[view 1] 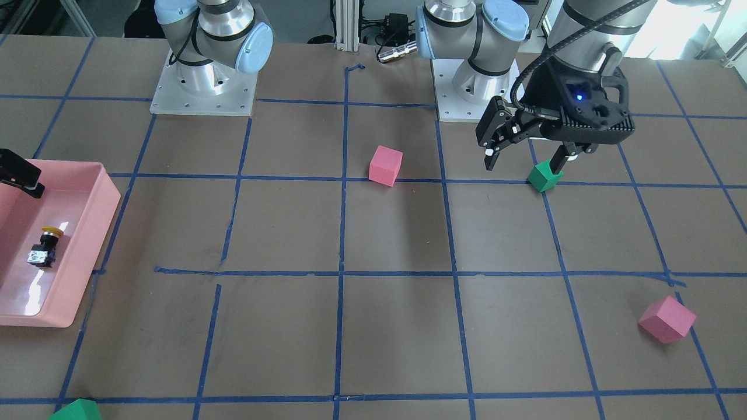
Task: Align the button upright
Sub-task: 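Move the right gripper over the pink tray above the black button, then lower the right gripper into the tray and grasp the black button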
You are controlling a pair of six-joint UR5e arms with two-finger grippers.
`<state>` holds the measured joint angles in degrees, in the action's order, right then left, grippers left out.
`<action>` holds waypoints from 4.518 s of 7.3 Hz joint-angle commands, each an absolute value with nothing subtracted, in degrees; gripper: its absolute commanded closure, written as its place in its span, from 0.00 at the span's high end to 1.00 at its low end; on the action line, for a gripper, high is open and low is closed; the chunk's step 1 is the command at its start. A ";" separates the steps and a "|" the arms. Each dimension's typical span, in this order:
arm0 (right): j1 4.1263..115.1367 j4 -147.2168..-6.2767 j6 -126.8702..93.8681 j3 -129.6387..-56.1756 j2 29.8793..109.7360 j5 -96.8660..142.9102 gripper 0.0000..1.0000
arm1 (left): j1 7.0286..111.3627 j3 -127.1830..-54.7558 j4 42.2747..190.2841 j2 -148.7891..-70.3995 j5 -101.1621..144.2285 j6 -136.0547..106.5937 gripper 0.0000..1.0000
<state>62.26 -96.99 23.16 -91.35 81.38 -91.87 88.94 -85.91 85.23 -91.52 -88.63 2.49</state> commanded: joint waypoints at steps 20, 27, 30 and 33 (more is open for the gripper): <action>52.38 -132.28 31.90 -103.89 63.81 -85.96 1.00 | 88.68 -85.96 84.90 -91.05 -88.59 1.85 1.00; 52.38 -132.01 32.96 -108.90 66.62 -88.42 1.00 | 88.68 -85.96 84.90 -91.05 -88.51 1.85 1.00; 52.29 -130.53 33.40 -108.72 66.62 -88.59 0.69 | 88.68 -85.96 84.90 -91.05 -88.51 1.85 1.00; 52.29 -127.26 34.89 -107.84 66.71 -88.59 0.19 | 88.68 -85.96 84.90 -91.05 -88.42 1.85 1.00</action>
<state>52.30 -127.68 34.52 -107.96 66.66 -88.59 88.68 -85.96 84.90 -91.05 -88.39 1.87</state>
